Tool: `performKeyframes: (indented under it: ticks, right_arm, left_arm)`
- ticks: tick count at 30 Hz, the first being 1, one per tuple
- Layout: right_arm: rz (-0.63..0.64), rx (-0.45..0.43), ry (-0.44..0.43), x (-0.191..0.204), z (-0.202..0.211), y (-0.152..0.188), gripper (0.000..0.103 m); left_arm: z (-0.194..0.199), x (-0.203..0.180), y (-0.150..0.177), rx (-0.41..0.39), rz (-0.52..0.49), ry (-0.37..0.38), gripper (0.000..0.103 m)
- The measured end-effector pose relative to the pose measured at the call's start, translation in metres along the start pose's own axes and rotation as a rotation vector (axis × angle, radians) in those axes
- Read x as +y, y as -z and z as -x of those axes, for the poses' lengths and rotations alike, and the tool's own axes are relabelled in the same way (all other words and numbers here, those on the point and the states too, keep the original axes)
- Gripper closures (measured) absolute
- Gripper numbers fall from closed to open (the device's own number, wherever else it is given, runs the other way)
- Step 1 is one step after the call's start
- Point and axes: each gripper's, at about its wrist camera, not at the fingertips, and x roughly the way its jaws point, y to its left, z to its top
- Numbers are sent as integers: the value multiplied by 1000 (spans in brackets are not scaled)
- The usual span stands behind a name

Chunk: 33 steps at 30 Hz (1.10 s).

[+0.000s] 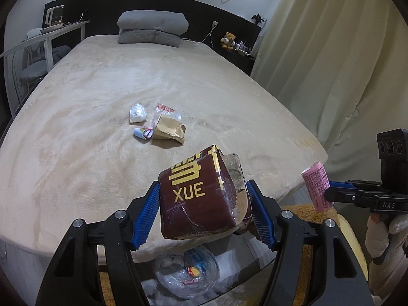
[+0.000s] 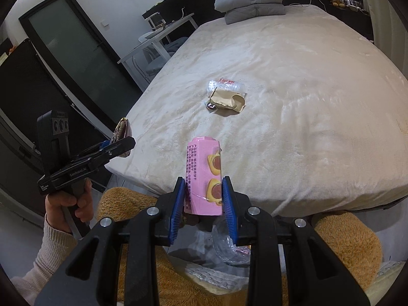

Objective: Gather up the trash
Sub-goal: 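Carry the brown box and pink box with both tools down to the clear bin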

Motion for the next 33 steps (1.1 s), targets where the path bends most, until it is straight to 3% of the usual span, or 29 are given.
performKeyframes:
  ticks: [13, 33]
  right_arm:
    - [11, -21, -6, 16, 25, 49, 72]
    - [-25, 126, -14, -2, -32, 73, 72]
  left_arm:
    - [20, -33, 49, 2, -36, 23, 37]
    - [-31, -21, 102, 166, -5, 52, 37]
